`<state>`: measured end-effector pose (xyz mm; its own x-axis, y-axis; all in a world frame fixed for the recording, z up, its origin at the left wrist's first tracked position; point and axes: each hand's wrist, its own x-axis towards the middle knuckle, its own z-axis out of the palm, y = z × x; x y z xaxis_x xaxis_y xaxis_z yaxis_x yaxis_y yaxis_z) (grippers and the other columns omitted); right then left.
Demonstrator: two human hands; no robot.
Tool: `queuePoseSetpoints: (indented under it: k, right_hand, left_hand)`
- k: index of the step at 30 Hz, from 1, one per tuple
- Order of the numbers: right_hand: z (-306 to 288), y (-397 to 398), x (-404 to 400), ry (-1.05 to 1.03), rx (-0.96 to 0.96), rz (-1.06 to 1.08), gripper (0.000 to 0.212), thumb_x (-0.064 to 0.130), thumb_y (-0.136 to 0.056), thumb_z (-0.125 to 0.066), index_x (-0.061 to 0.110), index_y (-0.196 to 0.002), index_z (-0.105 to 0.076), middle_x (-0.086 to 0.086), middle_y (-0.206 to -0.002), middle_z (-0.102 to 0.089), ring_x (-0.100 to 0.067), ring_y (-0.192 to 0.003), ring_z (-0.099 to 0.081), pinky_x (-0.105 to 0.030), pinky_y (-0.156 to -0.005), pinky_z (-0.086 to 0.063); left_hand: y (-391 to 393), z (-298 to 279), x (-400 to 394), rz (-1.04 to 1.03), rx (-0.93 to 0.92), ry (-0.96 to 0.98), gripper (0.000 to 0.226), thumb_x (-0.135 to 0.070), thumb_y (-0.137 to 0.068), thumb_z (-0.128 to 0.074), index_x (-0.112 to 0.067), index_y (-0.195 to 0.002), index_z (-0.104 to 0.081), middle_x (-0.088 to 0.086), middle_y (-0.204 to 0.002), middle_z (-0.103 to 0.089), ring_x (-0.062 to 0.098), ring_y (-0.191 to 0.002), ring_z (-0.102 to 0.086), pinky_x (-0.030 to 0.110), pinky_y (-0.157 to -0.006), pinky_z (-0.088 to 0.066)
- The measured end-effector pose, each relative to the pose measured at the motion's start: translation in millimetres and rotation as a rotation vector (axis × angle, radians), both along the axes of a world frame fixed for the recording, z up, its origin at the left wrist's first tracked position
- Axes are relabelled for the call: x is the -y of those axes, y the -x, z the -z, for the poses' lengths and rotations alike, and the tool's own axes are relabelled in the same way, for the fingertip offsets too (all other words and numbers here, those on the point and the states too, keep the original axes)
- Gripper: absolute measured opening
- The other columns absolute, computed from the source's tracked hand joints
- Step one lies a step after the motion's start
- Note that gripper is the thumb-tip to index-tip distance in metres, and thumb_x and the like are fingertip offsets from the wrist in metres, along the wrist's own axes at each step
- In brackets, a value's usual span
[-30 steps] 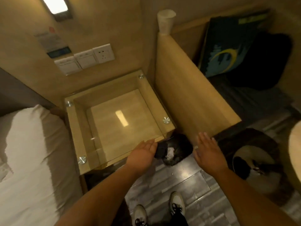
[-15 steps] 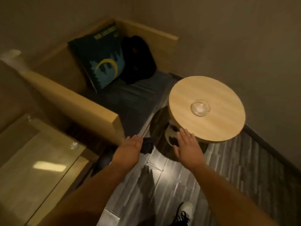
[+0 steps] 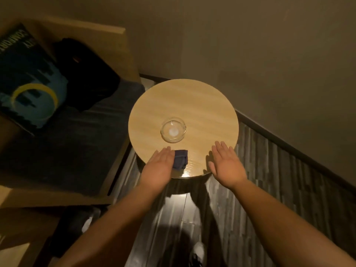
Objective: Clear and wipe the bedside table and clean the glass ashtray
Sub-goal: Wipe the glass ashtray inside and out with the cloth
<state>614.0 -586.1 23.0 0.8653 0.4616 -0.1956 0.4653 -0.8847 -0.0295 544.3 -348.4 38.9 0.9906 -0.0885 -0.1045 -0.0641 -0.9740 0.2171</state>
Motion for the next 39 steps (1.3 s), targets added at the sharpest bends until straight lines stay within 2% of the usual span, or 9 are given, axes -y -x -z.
queuePoseSetpoints:
  k: [4, 9, 13, 15, 18, 26, 29, 34, 39]
  right_hand:
    - [24, -28, 15, -0.01, -0.024, 0.013, 0.062, 0.04, -0.097, -0.031, 0.009, -0.149, -0.019, -0.011, -0.158, -0.016, -0.027, -0.146, -0.009, -0.039, -0.115, 0.003]
    - [53, -55, 27, -0.02, -0.019, 0.04, 0.062, 0.039, -0.097, -0.031, 0.008, -0.149, -0.018, -0.012, -0.158, -0.015, -0.026, -0.146, -0.007, -0.038, -0.114, 0.005]
    - [78, -73, 28, -0.035, -0.017, 0.061, 0.061, 0.038, -0.098, -0.031, 0.008, -0.149, -0.02, -0.011, -0.158, -0.016, -0.026, -0.146, -0.008, -0.037, -0.116, 0.004]
    - [90, -78, 27, -0.045, -0.017, 0.053, 0.058, 0.034, -0.098, -0.033, 0.006, -0.148, -0.024, -0.013, -0.157, -0.019, -0.027, -0.145, -0.012, -0.039, -0.117, -0.001]
    - [102, -79, 26, -0.111, -0.015, 0.068, 0.055, 0.027, -0.097, -0.04, 0.002, -0.145, -0.031, -0.017, -0.154, -0.024, -0.031, -0.144, -0.017, -0.042, -0.118, -0.007]
    - [92, -78, 24, -0.345, -0.005, 0.177, 0.049, 0.013, -0.093, -0.048, 0.002, -0.14, -0.041, -0.017, -0.15, -0.034, -0.033, -0.141, -0.027, -0.042, -0.117, -0.013]
    - [80, -76, 18, -0.369, 0.005, 0.116, 0.048, 0.014, -0.092, -0.05, 0.002, -0.138, -0.043, -0.018, -0.148, -0.038, -0.032, -0.139, -0.031, -0.041, -0.117, -0.014]
    - [72, -71, -6, -0.316, -0.007, -0.097, 0.053, 0.023, -0.09, -0.054, 0.004, -0.138, -0.043, -0.018, -0.146, -0.04, -0.035, -0.137, -0.035, -0.043, -0.115, -0.014]
    - [86, -73, -39, -0.126, -0.041, -0.355, 0.058, 0.035, -0.095, -0.05, 0.011, -0.145, -0.033, -0.018, -0.152, -0.03, -0.037, -0.139, -0.028, -0.049, -0.113, -0.019]
  left_hand:
    - [-50, 23, 30, 0.027, 0.062, 0.026, 0.064, -0.001, -0.087, -0.049, -0.008, -0.146, -0.025, 0.013, -0.154, -0.027, 0.023, -0.142, -0.023, 0.031, -0.116, -0.004]
    - [-99, 59, 58, 0.143, 0.174, 0.003, 0.065, 0.001, -0.088, -0.045, -0.007, -0.148, -0.02, 0.013, -0.156, -0.019, 0.025, -0.144, -0.016, 0.032, -0.114, 0.003]
    - [-117, 98, 75, 0.25, 0.113, -0.05, 0.057, -0.006, -0.094, -0.037, -0.006, -0.148, -0.018, 0.015, -0.157, -0.018, 0.027, -0.145, -0.013, 0.035, -0.115, 0.004]
    - [-117, 109, 81, 0.3, 0.107, -0.099, 0.047, -0.01, -0.097, -0.036, -0.002, -0.143, -0.033, 0.019, -0.15, -0.033, 0.03, -0.14, -0.028, 0.04, -0.116, -0.015]
    - [-115, 115, 90, 0.28, 0.243, -0.015, 0.032, -0.019, -0.098, -0.044, -0.003, -0.117, -0.064, 0.017, -0.124, -0.062, 0.028, -0.117, -0.058, 0.044, -0.097, -0.048]
    - [-103, 110, 83, 0.287, 0.238, 0.091, 0.069, -0.04, -0.075, -0.073, 0.007, -0.123, -0.057, 0.027, -0.132, -0.051, 0.038, -0.126, -0.048, 0.053, -0.102, -0.039]
    - [-97, 108, 77, 0.277, 0.249, 0.076, 0.07, -0.048, -0.083, -0.061, 0.004, -0.127, -0.047, 0.028, -0.134, -0.05, 0.039, -0.127, -0.047, 0.055, -0.104, -0.037]
    - [-78, 106, 40, 0.13, 0.226, 0.072, 0.06, -0.027, -0.08, -0.058, -0.003, -0.134, -0.044, 0.024, -0.144, -0.039, 0.037, -0.136, -0.033, 0.055, -0.111, -0.026]
    - [-92, 95, -29, -0.411, 0.153, 0.212, 0.061, -0.032, -0.087, -0.042, -0.014, -0.144, -0.031, 0.012, -0.154, -0.026, 0.026, -0.143, -0.017, 0.047, -0.115, -0.018]
